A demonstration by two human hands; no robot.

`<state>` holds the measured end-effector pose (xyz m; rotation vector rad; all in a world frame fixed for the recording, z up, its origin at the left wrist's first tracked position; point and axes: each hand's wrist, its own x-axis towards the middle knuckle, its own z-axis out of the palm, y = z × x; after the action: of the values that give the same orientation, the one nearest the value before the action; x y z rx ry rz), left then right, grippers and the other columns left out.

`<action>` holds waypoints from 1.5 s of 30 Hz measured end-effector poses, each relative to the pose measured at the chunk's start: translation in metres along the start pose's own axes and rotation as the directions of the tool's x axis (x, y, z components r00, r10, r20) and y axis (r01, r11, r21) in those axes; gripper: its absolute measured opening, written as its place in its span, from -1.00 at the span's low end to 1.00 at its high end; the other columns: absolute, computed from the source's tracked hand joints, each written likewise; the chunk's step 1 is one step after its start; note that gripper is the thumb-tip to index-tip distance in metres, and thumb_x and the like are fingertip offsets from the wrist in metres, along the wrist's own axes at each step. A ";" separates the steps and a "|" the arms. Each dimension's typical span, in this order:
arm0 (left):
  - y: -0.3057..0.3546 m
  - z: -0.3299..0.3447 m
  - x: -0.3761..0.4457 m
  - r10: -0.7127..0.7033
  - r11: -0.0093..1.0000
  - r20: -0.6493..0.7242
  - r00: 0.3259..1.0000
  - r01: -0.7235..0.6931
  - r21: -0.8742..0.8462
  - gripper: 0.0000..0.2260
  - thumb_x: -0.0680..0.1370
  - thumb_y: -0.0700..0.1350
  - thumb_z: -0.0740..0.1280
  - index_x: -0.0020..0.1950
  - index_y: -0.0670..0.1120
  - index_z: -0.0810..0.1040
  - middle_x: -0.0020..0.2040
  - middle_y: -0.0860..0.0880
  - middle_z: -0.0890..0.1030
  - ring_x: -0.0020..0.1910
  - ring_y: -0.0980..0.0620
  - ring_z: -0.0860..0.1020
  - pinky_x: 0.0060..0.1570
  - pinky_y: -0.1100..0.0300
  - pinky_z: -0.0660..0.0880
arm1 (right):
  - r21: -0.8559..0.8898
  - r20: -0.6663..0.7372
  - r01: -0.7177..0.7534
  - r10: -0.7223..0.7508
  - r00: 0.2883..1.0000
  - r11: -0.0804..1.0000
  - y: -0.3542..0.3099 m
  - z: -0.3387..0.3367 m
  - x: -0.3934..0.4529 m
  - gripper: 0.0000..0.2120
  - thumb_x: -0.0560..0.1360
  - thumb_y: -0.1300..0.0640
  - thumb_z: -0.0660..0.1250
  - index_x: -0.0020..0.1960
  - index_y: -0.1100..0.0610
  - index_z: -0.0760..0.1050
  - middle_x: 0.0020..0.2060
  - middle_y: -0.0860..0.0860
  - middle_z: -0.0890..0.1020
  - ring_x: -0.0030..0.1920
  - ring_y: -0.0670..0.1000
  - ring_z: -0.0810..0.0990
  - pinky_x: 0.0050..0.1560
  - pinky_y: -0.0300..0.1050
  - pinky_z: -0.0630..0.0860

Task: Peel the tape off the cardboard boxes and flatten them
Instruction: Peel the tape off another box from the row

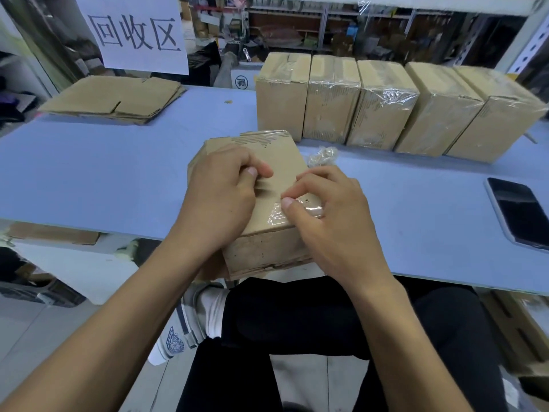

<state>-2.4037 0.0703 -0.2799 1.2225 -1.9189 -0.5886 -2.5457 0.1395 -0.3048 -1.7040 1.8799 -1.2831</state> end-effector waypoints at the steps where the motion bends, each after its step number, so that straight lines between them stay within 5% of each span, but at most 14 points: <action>1: 0.000 0.000 0.000 0.002 1.000 -0.002 1.000 -0.002 0.007 -0.76 0.59 -0.30 0.25 -0.08 -0.05 0.67 -0.11 0.12 0.60 -0.10 0.29 0.50 -0.13 0.55 0.31 | -0.008 0.021 -0.007 0.007 1.000 1.000 -0.002 -0.002 0.001 -0.91 0.51 0.11 0.42 -0.12 -0.07 0.64 0.05 -0.18 0.54 0.17 0.04 0.41 0.12 -0.17 0.35; 9: 0.002 0.004 0.001 0.044 0.994 0.027 0.999 -0.046 0.097 -0.84 0.58 -0.26 0.30 -0.07 -0.08 0.66 -0.06 0.03 0.59 -0.10 0.15 0.47 -0.11 0.55 0.29 | -0.206 0.146 -0.031 0.062 0.987 0.978 -0.014 -0.009 0.017 -0.94 0.55 0.07 0.37 -0.06 -0.06 0.61 0.06 -0.11 0.46 0.22 0.07 0.31 0.03 -0.10 0.28; 16: 0.003 0.004 0.003 0.061 0.987 0.037 0.997 -0.066 0.145 -0.87 0.57 -0.22 0.32 -0.10 -0.09 0.65 -0.12 0.07 0.56 -0.08 0.13 0.45 -0.12 0.46 0.30 | -0.409 0.329 0.242 -0.105 0.938 0.880 -0.011 -0.010 0.023 -0.89 0.64 0.09 0.20 -0.01 0.08 0.47 0.14 -0.01 0.44 0.20 0.10 0.31 0.25 0.11 0.33; 21: -0.002 0.007 0.004 0.112 0.974 0.051 0.992 -0.120 0.191 -0.91 0.56 -0.20 0.35 -0.10 -0.11 0.65 -0.09 0.04 0.57 -0.08 0.13 0.43 -0.08 0.35 0.24 | 0.043 0.476 0.130 -0.135 0.869 0.991 0.003 -0.048 0.019 -0.81 0.65 0.17 0.25 -0.13 0.02 0.46 0.14 -0.12 0.56 0.16 -0.16 0.46 0.11 -0.38 0.31; 24: -0.004 0.008 0.003 0.135 0.968 0.068 0.989 -0.146 0.203 -0.94 0.53 -0.20 0.37 -0.11 -0.07 0.63 -0.09 0.06 0.55 -0.09 0.22 0.38 -0.12 0.40 0.24 | 0.184 0.463 0.065 -0.145 0.875 0.981 0.015 -0.055 0.016 -0.82 0.67 0.15 0.23 -0.05 0.16 0.55 0.04 -0.01 0.67 0.20 -0.09 0.57 0.18 -0.20 0.47; 27: -0.006 0.009 0.000 0.160 0.963 0.086 0.983 -0.175 0.207 -0.96 0.51 -0.17 0.40 -0.11 -0.03 0.60 -0.08 0.09 0.50 -0.09 0.27 0.33 -0.05 0.54 0.25 | 0.347 0.400 0.022 -0.169 0.901 0.937 0.021 -0.058 0.018 -0.79 0.67 0.22 0.20 -0.10 0.10 0.53 -0.09 -0.02 0.70 0.18 -0.02 0.63 0.25 -0.08 0.51; 30: -0.005 0.009 -0.004 0.138 0.971 0.157 0.978 -0.164 0.171 -0.83 0.50 0.09 0.38 0.02 0.05 0.60 0.03 0.12 0.48 0.00 0.27 0.38 0.00 0.47 0.29 | 0.476 0.346 -0.029 -0.157 0.925 0.879 0.025 -0.058 0.020 -0.78 0.67 0.29 0.18 -0.12 0.15 0.47 -0.20 0.01 0.65 0.04 0.07 0.64 0.27 0.05 0.50; 33: 0.000 0.011 -0.009 0.160 0.938 0.312 0.936 -0.243 0.248 -0.49 0.41 0.39 0.14 0.27 0.23 0.52 0.29 0.19 0.44 0.31 0.16 0.35 0.25 0.19 0.30 | 0.573 0.297 -0.086 -0.108 0.949 0.815 0.032 -0.053 0.019 -0.86 0.64 0.24 0.21 -0.10 0.18 0.45 -0.22 0.03 0.63 0.04 0.05 0.62 0.33 0.08 0.50; 37: 0.002 0.009 -0.008 0.147 0.888 0.438 0.887 -0.313 0.337 -0.24 0.31 0.49 0.08 0.49 0.28 0.33 0.54 0.16 0.28 0.52 0.12 0.18 0.44 0.10 0.14 | 0.647 0.275 -0.125 -0.076 0.958 0.753 0.046 -0.056 0.014 -0.94 0.57 0.21 0.24 -0.08 0.18 0.44 -0.22 0.05 0.59 0.03 0.03 0.61 0.26 0.04 0.52; 43: -0.004 0.007 -0.005 0.164 0.848 0.472 0.866 -0.368 0.380 -0.26 0.37 0.46 0.03 0.54 0.28 0.22 0.58 0.08 0.21 0.54 0.03 0.13 0.48 0.04 0.12 | 0.810 0.248 -0.199 -0.014 0.969 0.552 0.059 -0.062 0.003 -0.87 0.53 0.32 0.32 -0.08 0.18 0.38 -0.27 0.04 0.57 -0.07 0.04 0.60 0.15 -0.02 0.56; 45: -0.004 0.008 -0.006 0.155 0.825 0.494 0.856 -0.387 0.411 -0.30 0.40 0.45 -0.04 0.55 0.35 0.09 0.60 0.06 0.15 0.56 -0.02 0.09 0.50 -0.02 0.10 | 0.796 0.234 -0.220 0.049 0.971 0.564 0.057 -0.057 0.002 -0.82 0.49 0.30 0.40 -0.09 0.13 0.41 -0.29 0.07 0.51 -0.14 0.09 0.53 0.04 -0.05 0.56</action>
<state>-2.4070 0.0739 -0.2895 1.1318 -2.7102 -0.2153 -2.6245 0.1550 -0.3155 -1.0751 0.9706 -1.5171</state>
